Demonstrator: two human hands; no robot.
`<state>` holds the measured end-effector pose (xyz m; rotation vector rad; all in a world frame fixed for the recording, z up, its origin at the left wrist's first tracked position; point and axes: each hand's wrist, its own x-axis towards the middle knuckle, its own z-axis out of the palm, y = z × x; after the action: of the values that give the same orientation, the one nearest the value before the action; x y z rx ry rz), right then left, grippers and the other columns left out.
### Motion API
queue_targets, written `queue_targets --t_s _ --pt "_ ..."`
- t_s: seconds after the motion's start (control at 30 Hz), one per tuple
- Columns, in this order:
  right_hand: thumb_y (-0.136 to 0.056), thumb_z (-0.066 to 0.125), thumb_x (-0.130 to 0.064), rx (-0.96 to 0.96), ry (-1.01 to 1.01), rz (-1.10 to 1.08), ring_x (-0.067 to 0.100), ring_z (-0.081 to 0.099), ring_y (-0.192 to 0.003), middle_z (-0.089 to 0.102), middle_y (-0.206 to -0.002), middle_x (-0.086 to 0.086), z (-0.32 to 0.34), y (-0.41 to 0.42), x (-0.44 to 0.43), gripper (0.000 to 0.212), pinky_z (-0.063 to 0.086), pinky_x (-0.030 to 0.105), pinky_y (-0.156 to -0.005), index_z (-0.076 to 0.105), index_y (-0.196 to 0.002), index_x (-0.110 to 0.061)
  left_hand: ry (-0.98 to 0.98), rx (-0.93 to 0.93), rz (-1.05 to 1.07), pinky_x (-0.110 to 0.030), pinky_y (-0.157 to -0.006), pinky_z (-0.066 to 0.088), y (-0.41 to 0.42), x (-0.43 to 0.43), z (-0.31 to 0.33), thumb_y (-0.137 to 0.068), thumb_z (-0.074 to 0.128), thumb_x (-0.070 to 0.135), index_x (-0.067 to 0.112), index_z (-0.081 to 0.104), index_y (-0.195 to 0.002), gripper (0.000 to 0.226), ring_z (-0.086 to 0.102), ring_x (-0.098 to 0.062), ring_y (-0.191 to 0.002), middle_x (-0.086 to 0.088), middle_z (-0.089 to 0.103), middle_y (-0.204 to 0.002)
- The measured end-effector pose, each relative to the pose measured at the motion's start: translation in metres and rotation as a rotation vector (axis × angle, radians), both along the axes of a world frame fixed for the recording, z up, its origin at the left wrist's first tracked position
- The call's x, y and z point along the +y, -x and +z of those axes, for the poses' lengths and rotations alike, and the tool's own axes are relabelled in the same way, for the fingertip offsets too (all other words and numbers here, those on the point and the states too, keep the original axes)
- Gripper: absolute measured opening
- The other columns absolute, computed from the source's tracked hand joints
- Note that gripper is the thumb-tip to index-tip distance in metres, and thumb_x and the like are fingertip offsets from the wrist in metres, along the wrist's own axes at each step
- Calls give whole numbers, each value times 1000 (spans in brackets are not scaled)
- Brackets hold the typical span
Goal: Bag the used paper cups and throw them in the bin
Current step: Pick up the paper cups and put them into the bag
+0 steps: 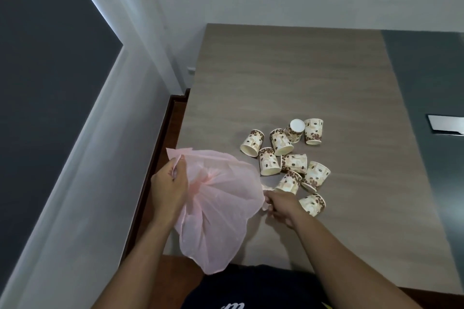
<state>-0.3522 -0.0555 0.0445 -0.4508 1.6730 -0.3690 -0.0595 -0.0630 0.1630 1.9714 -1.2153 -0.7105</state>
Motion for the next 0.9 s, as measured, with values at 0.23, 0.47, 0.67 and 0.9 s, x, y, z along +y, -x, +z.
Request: queue_targets --t_s 0.23,0.47,0.67,0.9 --pt "-94 82 -44 247 280 93 17 52 -59 57 -52 -8 15 16 2 45 44 33 -69 62 -64 -19 -7 40 33 -28 -57 46 -3 -10 -10 -112 53 40 15 67 -78 44 60 -15 -62 1 63 -67" --pt "-103 70 -37 480 529 85 22 59 -75 62 -72 -4 67 16 -9 39 48 41 -77 57 -73 -17 32 46 27 -32 -58 48 -1 -25 -3 -113 53 38 9 76 -91 43 60 -15 -64 -2 64 -68" --pt "-90 68 -25 686 770 26 21 49 -64 52 -64 -4 131 19 -26 29 42 41 -64 46 -71 -20 55 105 -13 -39 -63 51 6 -37 4 -111 54 40 5 67 -80 49 63 -24 -67 -12 66 -72" --pt "-94 65 -9 437 997 58 10 32 -58 37 -62 -3 183 1 -32 30 33 28 -56 44 -72 -8 83 129 -134 -35 -59 38 24 -46 20 -111 54 37 16 48 -63 53 47 -18 -58 -6 52 -59"
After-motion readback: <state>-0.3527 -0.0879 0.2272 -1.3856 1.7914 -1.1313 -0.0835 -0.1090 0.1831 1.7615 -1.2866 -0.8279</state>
